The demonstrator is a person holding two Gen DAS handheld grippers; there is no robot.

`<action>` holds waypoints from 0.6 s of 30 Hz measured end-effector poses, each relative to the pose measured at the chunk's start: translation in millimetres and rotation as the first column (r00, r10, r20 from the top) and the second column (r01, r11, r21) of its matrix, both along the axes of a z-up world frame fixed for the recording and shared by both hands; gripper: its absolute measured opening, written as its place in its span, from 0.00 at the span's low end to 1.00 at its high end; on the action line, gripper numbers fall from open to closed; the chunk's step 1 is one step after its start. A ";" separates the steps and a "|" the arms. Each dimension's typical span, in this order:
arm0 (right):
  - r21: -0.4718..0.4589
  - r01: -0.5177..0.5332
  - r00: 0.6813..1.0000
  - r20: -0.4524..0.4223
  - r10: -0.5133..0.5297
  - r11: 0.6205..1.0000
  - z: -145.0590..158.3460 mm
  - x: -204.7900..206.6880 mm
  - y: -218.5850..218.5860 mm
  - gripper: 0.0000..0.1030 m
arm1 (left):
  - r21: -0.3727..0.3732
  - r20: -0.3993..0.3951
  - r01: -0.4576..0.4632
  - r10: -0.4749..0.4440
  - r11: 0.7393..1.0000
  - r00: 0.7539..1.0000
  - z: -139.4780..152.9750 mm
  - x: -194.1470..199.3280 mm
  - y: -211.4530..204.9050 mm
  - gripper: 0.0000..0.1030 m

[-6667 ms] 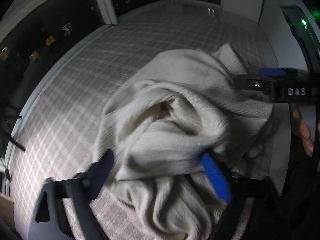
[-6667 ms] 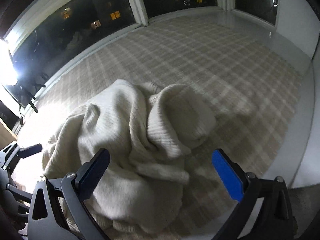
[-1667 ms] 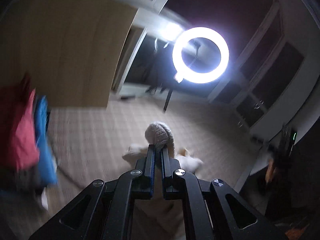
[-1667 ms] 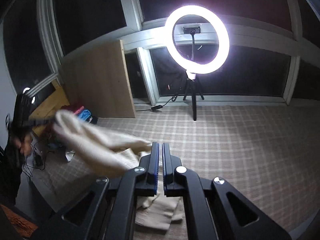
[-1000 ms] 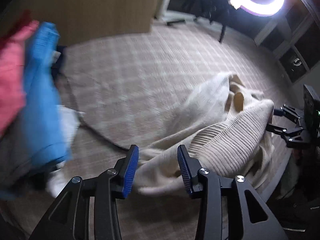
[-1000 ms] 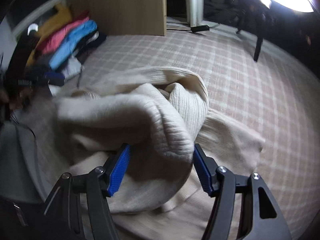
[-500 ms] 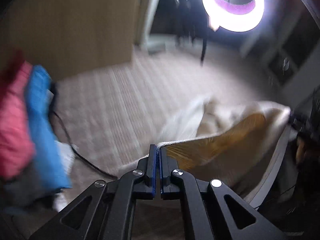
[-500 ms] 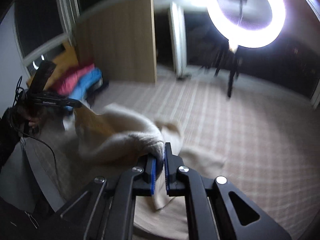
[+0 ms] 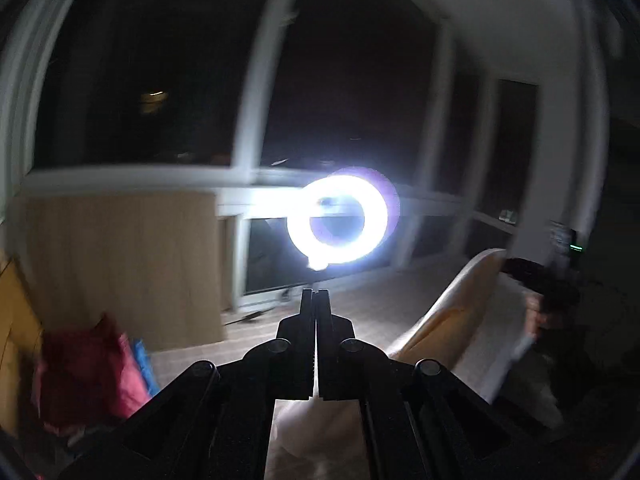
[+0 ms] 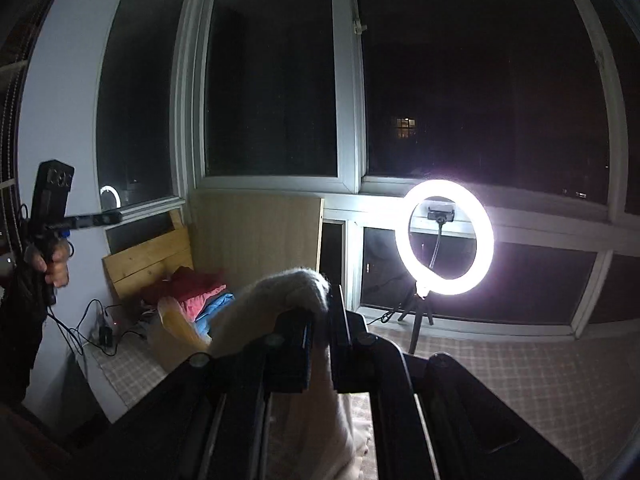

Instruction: Fold clothes

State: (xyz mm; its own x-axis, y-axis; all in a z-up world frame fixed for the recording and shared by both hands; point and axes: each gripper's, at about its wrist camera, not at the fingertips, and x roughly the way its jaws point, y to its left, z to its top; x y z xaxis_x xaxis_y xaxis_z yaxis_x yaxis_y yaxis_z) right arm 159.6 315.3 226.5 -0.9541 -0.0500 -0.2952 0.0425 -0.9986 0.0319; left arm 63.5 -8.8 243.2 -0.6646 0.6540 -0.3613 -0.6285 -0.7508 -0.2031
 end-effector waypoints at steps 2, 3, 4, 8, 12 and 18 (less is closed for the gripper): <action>0.030 0.052 0.997 0.057 -0.053 0.998 -16.8 -8.0 12.2 0.06 | -0.047 0.088 0.026 -0.022 0.999 0.996 -21.4 -16.2 15.8 0.00; 0.032 0.079 0.992 0.100 -0.082 0.996 -32.4 -16.0 22.7 0.06 | -0.064 0.141 0.051 -0.042 0.997 0.989 -38.0 -26.6 28.7 0.00; 0.028 0.106 0.982 0.153 -0.109 0.994 -52.2 -26.1 34.8 0.06 | -0.074 0.206 0.101 -0.084 0.992 0.975 -63.2 -37.2 43.8 0.00; 0.018 0.227 0.879 0.426 -0.213 0.974 -163.5 -76.3 93.6 0.06 | -0.190 0.395 0.223 -0.134 0.956 0.909 -168.2 -58.2 102.5 0.00; 0.032 0.304 0.758 0.597 -0.262 0.952 -257.8 -105.4 144.1 0.06 | -0.191 0.540 0.296 -0.152 0.936 0.828 -246.9 -58.3 153.1 0.00; -0.003 0.342 0.675 0.697 -0.243 0.940 -329.9 -116.5 198.2 0.07 | -0.229 0.589 0.393 -0.195 0.891 0.784 -291.8 -12.4 221.9 0.30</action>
State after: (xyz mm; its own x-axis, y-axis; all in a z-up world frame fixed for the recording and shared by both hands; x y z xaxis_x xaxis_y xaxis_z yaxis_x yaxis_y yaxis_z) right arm 43.1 513.5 -103.4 -0.4679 0.1140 -0.8764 -0.3339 -0.9409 0.0559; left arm 51.1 213.1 -48.5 -0.0903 0.5634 -0.8212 -0.6904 -0.6297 -0.3562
